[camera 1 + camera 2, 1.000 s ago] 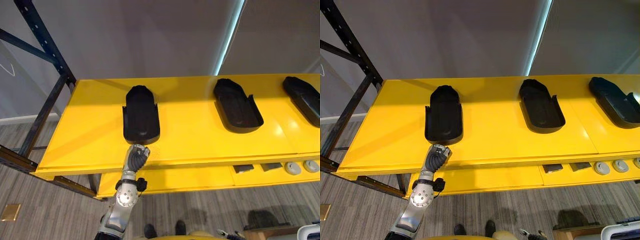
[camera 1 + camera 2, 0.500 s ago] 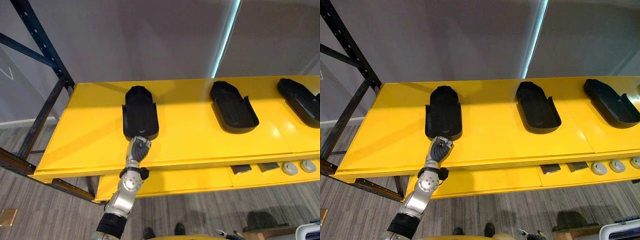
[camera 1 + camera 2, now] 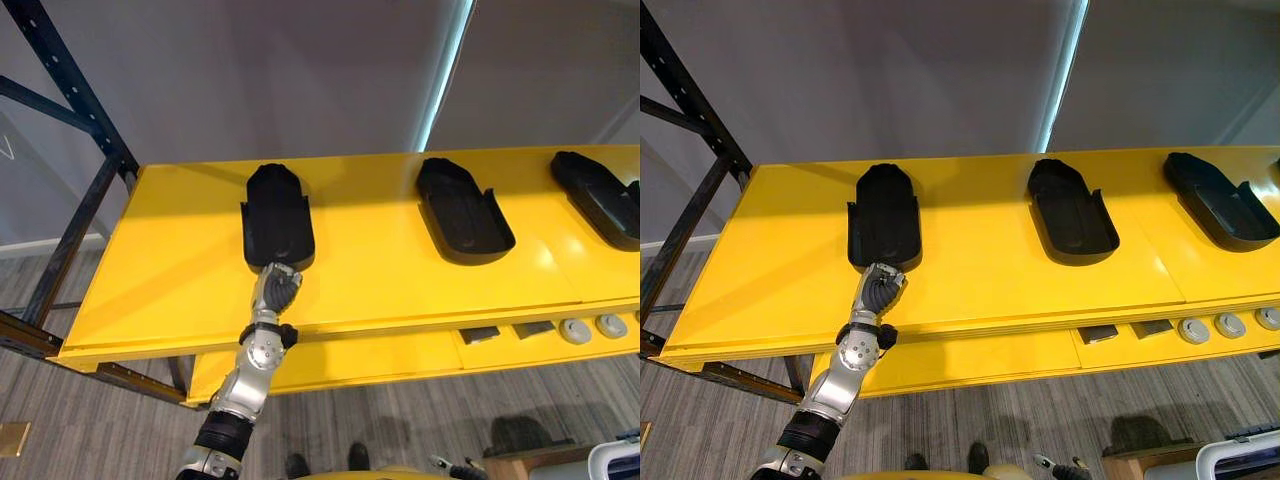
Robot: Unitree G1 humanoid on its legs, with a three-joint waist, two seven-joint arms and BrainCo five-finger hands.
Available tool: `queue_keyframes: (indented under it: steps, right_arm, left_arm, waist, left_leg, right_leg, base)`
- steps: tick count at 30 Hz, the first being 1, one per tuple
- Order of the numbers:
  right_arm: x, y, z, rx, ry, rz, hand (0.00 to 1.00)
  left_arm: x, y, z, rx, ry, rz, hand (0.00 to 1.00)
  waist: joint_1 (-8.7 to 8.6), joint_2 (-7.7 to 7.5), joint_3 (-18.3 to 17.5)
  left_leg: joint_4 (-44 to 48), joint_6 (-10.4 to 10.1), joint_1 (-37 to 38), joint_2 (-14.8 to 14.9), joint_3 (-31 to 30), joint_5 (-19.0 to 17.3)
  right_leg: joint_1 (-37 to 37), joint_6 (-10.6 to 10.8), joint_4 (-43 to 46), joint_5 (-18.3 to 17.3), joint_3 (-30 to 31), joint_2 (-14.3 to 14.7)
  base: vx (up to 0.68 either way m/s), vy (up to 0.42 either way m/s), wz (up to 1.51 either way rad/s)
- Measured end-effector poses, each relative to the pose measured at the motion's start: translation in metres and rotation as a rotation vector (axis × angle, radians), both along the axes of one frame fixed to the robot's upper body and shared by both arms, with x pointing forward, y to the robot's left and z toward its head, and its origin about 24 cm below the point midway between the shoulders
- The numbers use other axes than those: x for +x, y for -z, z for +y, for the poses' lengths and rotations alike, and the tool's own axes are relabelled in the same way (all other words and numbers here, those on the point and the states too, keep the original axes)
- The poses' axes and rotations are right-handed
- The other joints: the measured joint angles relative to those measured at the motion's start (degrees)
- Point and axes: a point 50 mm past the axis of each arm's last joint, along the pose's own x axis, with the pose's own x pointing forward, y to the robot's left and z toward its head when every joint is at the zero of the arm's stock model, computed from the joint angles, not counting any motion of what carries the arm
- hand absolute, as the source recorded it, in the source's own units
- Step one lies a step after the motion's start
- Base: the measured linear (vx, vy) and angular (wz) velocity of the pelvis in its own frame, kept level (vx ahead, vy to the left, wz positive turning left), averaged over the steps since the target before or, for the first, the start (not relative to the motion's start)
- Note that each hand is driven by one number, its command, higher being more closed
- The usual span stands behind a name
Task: Walk over and take plastic housings, then place them on the shelf
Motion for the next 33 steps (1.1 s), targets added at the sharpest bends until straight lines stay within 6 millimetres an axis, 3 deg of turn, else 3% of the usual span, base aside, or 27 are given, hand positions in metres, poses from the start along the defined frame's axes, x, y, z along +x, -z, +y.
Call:
queue_keyframes:
  steps: [4, 6, 9, 13, 15, 18, 20, 21, 23, 25, 27, 30, 33]
  right_arm:
    - [-0.001, 0.001, 0.001, 0.004, 0.0, 0.006, 0.0]
    - [-0.004, 0.002, 0.0, 0.006, 0.002, 0.02, 0.0]
    - [-0.003, 0.002, 0.0, 0.008, 0.008, 0.016, 0.0]
    - [-0.007, 0.002, -0.001, 0.006, 0.01, 0.024, 0.0]
    - [-0.007, 0.002, -0.001, 0.006, 0.009, 0.027, 0.0]
    - [-0.01, 0.003, 0.0, 0.006, 0.003, 0.036, 0.0]
    - [-0.008, 0.002, 0.003, 0.01, 0.006, 0.032, 0.0]
    - [-0.005, 0.001, 0.004, 0.009, 0.008, 0.021, 0.0]
    - [0.003, -0.002, 0.008, 0.003, 0.02, -0.017, 0.0]
    - [0.008, -0.003, 0.009, 0.004, 0.027, -0.039, 0.0]
    - [0.012, -0.004, 0.014, 0.016, 0.033, -0.053, 0.0]
    - [0.008, -0.004, 0.009, 0.013, 0.081, -0.05, 0.0]
    - [0.007, -0.004, 0.005, 0.01, 0.12, -0.051, 0.0]
  left_arm:
    - [-0.014, -0.031, 0.013, -0.059, -0.033, -0.15, 1.0]
    - [-0.025, -0.056, 0.024, -0.107, -0.076, -0.279, 1.0]
    - [-0.044, -0.082, 0.06, -0.208, -0.221, -0.45, 1.0]
    - [-0.06, -0.084, 0.098, -0.409, -0.449, -0.551, 1.0]
    - [-0.074, -0.072, 0.115, -0.472, -0.57, -0.546, 1.0]
    - [-0.093, -0.034, 0.133, -0.546, -0.737, -0.412, 1.0]
    - [-0.111, 0.012, 0.146, -0.564, -0.883, -0.206, 1.0]
    - [-0.117, 0.026, 0.148, -0.563, -0.921, -0.136, 0.0]
    - [-0.144, 0.079, 0.152, -0.6, -1.043, 0.127, 0.0]
    - [-0.165, 0.108, 0.149, -0.661, -1.133, 0.263, 0.0]
    - [-0.2, 0.146, 0.136, -0.716, -1.231, 0.491, 0.0]
    - [-0.228, 0.174, 0.109, -0.788, -1.258, 0.707, 0.0]
    - [-0.239, 0.183, 0.097, -0.784, -1.207, 0.826, 0.0]
  waist:
    - [0.09, -0.01, 0.0]
    - [0.64, -0.02, 0.0]
    - [0.87, -0.01, 0.0]
    - [2.32, -0.05, 0.0]
    - [2.45, -0.16, -0.1]
    - [3.72, -0.74, -0.5]
    - [3.99, -1.36, -0.9]
    - [4.05, -1.4, -0.9]
    - [3.97, -1.31, -1.3]
    - [4.05, -1.4, -1.7]
    - [4.36, -1.72, -1.9]
    - [5.48, -0.88, -2.0]
    - [5.49, -0.11, -1.9]
  left_leg:
    - [0.0, 0.0, 0.2, 0.0, -0.9, 0.0]
    - [0.0, 0.0, 0.1, 0.0, -1.2, 0.0]
    - [0.0, -0.1, 0.0, 0.0, -1.8, -0.2]
    - [0.0, 0.3, -0.2, 0.1, -2.0, -0.7]
    - [0.0, 0.5, -0.2, 0.1, -2.0, -0.8]
    - [0.0, 0.7, -0.1, 0.1, -1.2, -0.9]
    - [0.0, 0.9, 0.1, 0.0, -0.9, -1.1]
    - [0.0, 0.6, 0.4, -0.1, -1.0, -0.9]
    - [0.0, 0.7, 1.3, -0.2, -1.0, -0.9]
    - [0.0, 0.8, 1.5, -0.4, -1.0, -1.1]
    - [0.0, 0.8, 2.0, -0.5, -0.9, -1.5]
    - [0.0, 1.4, 2.2, -0.8, -0.8, -2.1]
    - [0.0, 1.1, 2.6, -0.8, 0.2, -2.5]
  right_leg:
    - [0.6, 0.0, 0.0, 0.0, -0.8, 0.0]
    - [0.5, 0.0, 0.1, 0.0, -0.9, 0.0]
    - [0.5, 0.0, 0.4, -0.1, -1.0, 0.0]
    - [0.6, 0.1, 0.8, -0.2, -1.4, -0.1]
    - [0.6, 0.3, 1.2, -0.6, -1.9, -0.2]
    - [0.7, 0.3, 1.5, -0.8, -2.8, -0.4]
    - [1.0, 0.5, 1.5, -0.9, -3.1, -0.7]
    - [1.2, 0.6, 1.6, -0.9, -3.3, -0.8]
    - [1.9, 1.4, 2.3, -1.6, -3.7, -1.0]
    - [2.0, 1.3, 2.5, -1.9, -3.8, -1.2]
    - [2.4, 1.2, 2.5, -2.0, -3.8, -1.2]
    - [2.6, 1.3, 2.6, -2.4, -3.8, -1.6]
    - [2.5, 1.6, 3.6, -3.3, -3.8, -1.9]
  base:
    - [-0.01, 0.001, 0.1]
    - [-0.02, 0.004, 0.1]
    - [-0.04, 0.008, 0.04]
    - [-0.05, 0.012, 0.06]
    - [-0.02, 0.014, 0.08]
    - [0.0, 0.019, 0.07]
    - [0.01, 0.029, 0.06]
    - [0.01, 0.034, 0.09]
    - [0.01, 0.04, 0.07]
    - [0.0, 0.0, 0.0]
    - [0.0, 0.0, 0.0]
    - [0.0, 0.007, 0.01]
    - [0.01, 0.016, 0.06]
